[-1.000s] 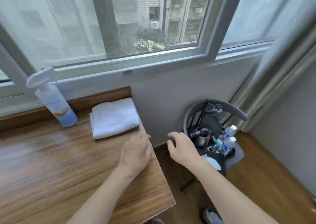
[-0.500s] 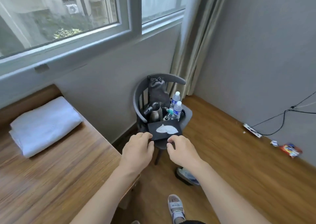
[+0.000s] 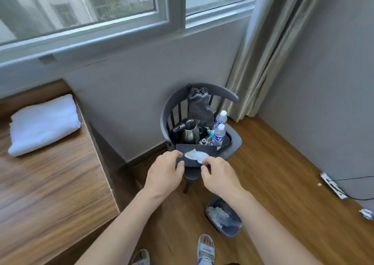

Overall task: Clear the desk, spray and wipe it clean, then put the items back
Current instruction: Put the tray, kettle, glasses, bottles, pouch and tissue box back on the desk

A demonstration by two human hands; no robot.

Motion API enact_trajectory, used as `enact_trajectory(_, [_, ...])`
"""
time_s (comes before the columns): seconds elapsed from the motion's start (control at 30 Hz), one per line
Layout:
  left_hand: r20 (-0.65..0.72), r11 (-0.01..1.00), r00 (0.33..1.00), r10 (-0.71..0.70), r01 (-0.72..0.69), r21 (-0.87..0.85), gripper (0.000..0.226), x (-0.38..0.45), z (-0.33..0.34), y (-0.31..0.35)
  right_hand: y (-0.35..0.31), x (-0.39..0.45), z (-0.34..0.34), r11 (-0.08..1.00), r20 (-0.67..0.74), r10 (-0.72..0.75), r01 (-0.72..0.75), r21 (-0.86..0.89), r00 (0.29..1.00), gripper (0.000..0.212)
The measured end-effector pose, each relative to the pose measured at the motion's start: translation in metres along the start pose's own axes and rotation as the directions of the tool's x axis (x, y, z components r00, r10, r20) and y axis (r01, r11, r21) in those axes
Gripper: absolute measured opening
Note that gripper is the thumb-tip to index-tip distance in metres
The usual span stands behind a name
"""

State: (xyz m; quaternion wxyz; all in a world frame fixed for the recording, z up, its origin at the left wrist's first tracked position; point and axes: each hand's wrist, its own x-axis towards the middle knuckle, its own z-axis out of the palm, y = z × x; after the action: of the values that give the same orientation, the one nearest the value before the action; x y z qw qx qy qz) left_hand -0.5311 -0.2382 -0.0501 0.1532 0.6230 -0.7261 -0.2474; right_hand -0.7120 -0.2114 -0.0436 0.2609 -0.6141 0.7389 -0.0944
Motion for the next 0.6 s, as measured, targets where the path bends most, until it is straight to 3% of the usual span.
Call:
enact_trajectory(0.23, [-0.004, 0.98, 0.981, -0.194, 0.194, -0.048, 0.038, 0.032, 0.052, 0.007, 0.056, 0.055, 0.004, 1.0, 0.111, -0.015, 0.017, -0.015, 0.994, 0.031])
enact_trajectory(0.6, [0.163, 0.817, 0.859, -0.486, 0.512, -0.264, 0.055, 0.126, 0.152, -0.047, 0.134, 0.16, 0.042, 0.982, 0.136, 0.166, -0.177, 0.072, 0.977, 0.041])
